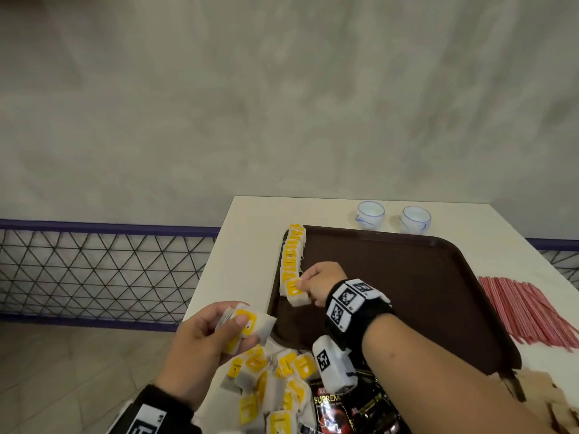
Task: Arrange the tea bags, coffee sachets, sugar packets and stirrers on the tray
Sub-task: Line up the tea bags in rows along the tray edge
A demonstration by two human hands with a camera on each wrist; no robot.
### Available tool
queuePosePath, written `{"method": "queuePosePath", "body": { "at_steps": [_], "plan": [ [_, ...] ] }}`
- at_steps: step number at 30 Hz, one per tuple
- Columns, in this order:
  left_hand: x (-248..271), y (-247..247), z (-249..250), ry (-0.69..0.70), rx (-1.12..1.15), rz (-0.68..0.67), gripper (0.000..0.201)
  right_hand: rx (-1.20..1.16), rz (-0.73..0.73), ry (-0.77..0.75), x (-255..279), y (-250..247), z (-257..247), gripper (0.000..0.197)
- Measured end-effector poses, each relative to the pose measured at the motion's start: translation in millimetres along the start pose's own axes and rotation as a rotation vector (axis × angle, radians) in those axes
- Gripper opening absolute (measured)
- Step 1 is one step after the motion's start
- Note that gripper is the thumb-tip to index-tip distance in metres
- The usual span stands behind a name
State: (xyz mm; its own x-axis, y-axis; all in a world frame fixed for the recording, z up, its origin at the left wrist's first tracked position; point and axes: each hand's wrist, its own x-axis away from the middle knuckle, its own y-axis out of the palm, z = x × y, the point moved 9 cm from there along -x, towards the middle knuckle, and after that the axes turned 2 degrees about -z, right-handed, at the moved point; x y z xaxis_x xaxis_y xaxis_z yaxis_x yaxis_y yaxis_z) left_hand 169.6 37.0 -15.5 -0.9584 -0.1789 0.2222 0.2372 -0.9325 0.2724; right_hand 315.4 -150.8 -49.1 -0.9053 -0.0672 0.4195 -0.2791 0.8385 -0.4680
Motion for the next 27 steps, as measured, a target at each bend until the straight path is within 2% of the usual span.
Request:
{"method": "queuePosePath", "body": {
  "at_steps": [4, 8, 10, 11, 15, 17, 20, 23, 24, 27],
  "plan": [
    [-5.1, -10.6, -3.2, -0.004, -0.007, 0.021, 0.011, -0.098, -0.111, 0.057, -18.5, 23.4, 8.0, 0.024],
    [-9.1, -16.8, -5.6, -0.002, -0.041, 0.025, 0.014, -0.132, -0.1, 0.089, -27.3, 28.1, 12.8, 0.008],
    [-10.5, -17.2, -6.8, -0.007, -0.038, 0.019, 0.014, -0.043, -0.042, 0.089, -31.8, 24.1, 14.7, 0.03],
    [-11.1, -16.7, -7.0, -0.009, -0.034, 0.015, 0.014, 0.01, -0.013, 0.086, -31.9, 20.2, 14.1, 0.034],
    [-11.5, -12.8, -7.3, -0.011, -0.028, 0.005, 0.014, 0.059, 0.032, 0.146, -32.1, 19.0, 14.1, 0.037],
    [-11.1, -11.0, -6.8, -0.005, -0.027, 0.005, 0.015, 0.226, 0.044, 0.182, -29.1, 18.3, 11.3, 0.035],
    [-8.8, -8.5, -3.0, 0.011, -0.034, 0.011, 0.014, 0.27, 0.053, 0.139, -29.8, 16.5, 4.9, 0.027],
    [-6.7, -1.9, 2.7, 0.028, -0.057, -0.003, 0.013, 0.089, 0.102, -0.044, -11.0, 0.5, -17.7, 0.022],
    [-5.7, 1.3, 4.3, 0.032, -0.058, -0.009, 0.013, 0.019, 0.031, -0.124, 2.4, 0.9, -29.5, 0.02],
    [-3.4, 15.4, 9.3, 0.052, -0.068, -0.043, 0.011, -0.066, -0.341, -0.341, 64.2, 15.6, -62.7, 0.021]
  ]
}}
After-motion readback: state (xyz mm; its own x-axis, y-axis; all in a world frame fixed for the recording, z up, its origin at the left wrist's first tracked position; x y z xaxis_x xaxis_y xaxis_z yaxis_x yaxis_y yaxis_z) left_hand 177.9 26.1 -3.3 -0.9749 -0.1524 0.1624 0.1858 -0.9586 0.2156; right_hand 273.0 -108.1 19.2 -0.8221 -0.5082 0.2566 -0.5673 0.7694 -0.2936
